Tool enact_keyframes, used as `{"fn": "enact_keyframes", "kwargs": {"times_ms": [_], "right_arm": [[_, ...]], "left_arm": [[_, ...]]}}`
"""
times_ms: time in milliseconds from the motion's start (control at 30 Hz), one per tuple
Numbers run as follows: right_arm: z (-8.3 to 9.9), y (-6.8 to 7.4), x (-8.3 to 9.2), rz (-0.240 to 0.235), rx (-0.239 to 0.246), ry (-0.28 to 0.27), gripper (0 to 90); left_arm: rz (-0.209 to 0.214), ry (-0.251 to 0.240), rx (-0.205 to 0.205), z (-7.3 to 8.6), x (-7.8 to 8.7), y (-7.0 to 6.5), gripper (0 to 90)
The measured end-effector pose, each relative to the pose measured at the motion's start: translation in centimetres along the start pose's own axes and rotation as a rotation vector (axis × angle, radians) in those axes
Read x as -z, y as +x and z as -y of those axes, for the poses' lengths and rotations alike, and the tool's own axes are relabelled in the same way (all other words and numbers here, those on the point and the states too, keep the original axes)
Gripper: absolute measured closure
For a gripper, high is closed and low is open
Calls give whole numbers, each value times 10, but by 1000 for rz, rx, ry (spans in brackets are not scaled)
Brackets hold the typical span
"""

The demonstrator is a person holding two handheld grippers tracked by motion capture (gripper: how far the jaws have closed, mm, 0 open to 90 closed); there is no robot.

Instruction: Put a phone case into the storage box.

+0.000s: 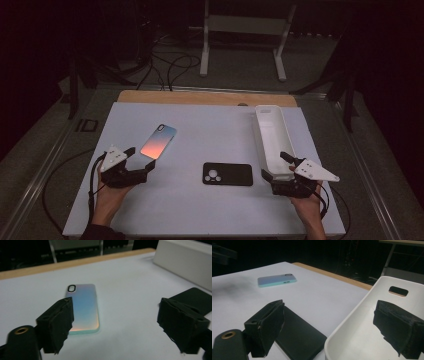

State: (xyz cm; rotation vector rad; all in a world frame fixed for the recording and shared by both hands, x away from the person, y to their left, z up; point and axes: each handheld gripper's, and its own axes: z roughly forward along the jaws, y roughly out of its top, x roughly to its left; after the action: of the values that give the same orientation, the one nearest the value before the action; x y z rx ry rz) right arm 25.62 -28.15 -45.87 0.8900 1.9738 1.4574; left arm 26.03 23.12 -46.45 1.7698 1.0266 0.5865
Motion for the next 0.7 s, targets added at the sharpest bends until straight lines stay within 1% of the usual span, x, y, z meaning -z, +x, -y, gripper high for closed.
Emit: {"fn": "enact_keyframes", "kwargs": {"times_ms": [33,67,100,133,167,200,233,333,433,467,500,533,700], "right_arm": [[0,-1,0,0,-1,-2,100],[-1,-2,0,-2,-5,-7,100],[-1,-2,0,-2,-5,-7,100],[-1,-3,0,-3,-8,-11,100],[-1,-3,0,-3,-8,-11,100],[-1,-4,0,-2,-9,-17,100],[-1,-4,0,-2,-9,-17,100],[-1,-5,-1,-1,-13,-20,100],[2,-5,-2,-1,-18,-13,100],[2,-5,-2,-1,-18,-11,100],[2,-5,-2,-1,-18,-11,100],[3,-4,-3,-4,-18,-8,100],[4,-4,-4,-2,-18,-1,100]], "left_arm": [[8,-13,1,2,5,0,41],[4,-36,-6,5,13,-1,5],[4,-36,-6,5,13,-1,3],[-3,-55,-19,5,20,-2,1],[-3,-55,-19,5,20,-2,1],[-16,-80,-30,6,26,-4,0],[-16,-80,-30,6,26,-4,1],[-30,-99,-49,6,32,-4,0],[-30,-93,-58,7,33,-4,0],[-29,-79,-61,7,32,-4,0],[-29,-79,-61,7,32,-4,0],[-37,-55,-70,8,30,-4,0],[-37,-40,-60,7,28,-3,1]]}}
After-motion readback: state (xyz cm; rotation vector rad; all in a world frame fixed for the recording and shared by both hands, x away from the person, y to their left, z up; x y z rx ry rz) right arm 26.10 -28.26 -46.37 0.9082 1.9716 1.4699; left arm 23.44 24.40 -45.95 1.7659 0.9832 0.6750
